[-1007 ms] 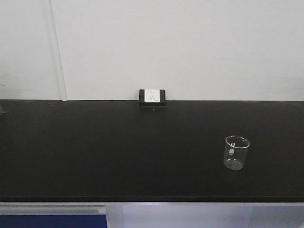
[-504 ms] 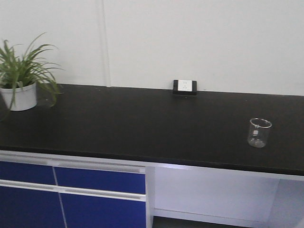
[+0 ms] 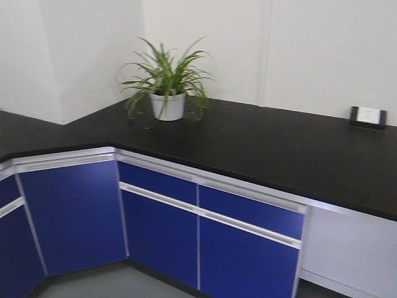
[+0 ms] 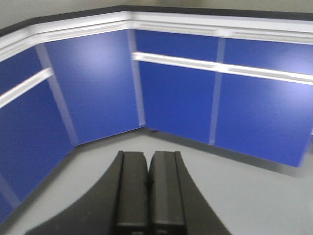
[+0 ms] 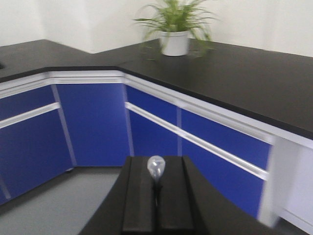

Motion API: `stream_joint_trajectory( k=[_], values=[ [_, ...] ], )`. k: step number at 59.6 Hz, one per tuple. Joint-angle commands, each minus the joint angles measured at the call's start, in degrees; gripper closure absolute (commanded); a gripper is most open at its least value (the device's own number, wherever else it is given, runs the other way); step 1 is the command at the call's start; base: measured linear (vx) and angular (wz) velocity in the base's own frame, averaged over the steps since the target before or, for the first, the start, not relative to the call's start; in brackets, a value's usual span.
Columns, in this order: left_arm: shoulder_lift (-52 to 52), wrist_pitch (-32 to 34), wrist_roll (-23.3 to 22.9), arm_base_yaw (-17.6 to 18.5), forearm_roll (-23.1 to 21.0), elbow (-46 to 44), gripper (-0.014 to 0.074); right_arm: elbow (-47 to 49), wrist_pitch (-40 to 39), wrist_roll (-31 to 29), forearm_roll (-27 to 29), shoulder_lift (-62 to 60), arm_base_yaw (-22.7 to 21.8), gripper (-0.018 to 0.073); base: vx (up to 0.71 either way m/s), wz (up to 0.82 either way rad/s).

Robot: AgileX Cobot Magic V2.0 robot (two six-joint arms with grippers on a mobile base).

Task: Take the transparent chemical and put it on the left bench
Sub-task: 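Drive the base to the bench with white bins, holding the pipette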

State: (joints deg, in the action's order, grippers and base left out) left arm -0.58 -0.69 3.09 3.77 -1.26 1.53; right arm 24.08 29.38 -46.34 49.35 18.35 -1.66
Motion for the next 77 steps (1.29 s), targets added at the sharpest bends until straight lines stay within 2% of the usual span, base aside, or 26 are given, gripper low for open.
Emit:
stream_joint_trajectory(
  k=[1, 48, 77],
  values=[
    [-1.1, 4.5, -0.4, 0.1, 0.0, 0.9, 0.06, 1.7, -3.0, -0.5, 1.8, 0.4, 0.0, 0.0562, -0.17, 0.75],
    [-1.1, 4.5, -0.4, 0.1, 0.0, 0.9, 0.06, 1.7, -3.0, -0.5, 1.8, 0.4, 0.0, 0.0562, -0.16, 0.7],
    [-1.1, 4.5, -0.4, 0.1, 0.0, 0.9, 0.06, 1.7, -3.0, -0.5, 1.8, 0.4, 0.0, 0.0562, 0.05, 0.75]
  ],
)
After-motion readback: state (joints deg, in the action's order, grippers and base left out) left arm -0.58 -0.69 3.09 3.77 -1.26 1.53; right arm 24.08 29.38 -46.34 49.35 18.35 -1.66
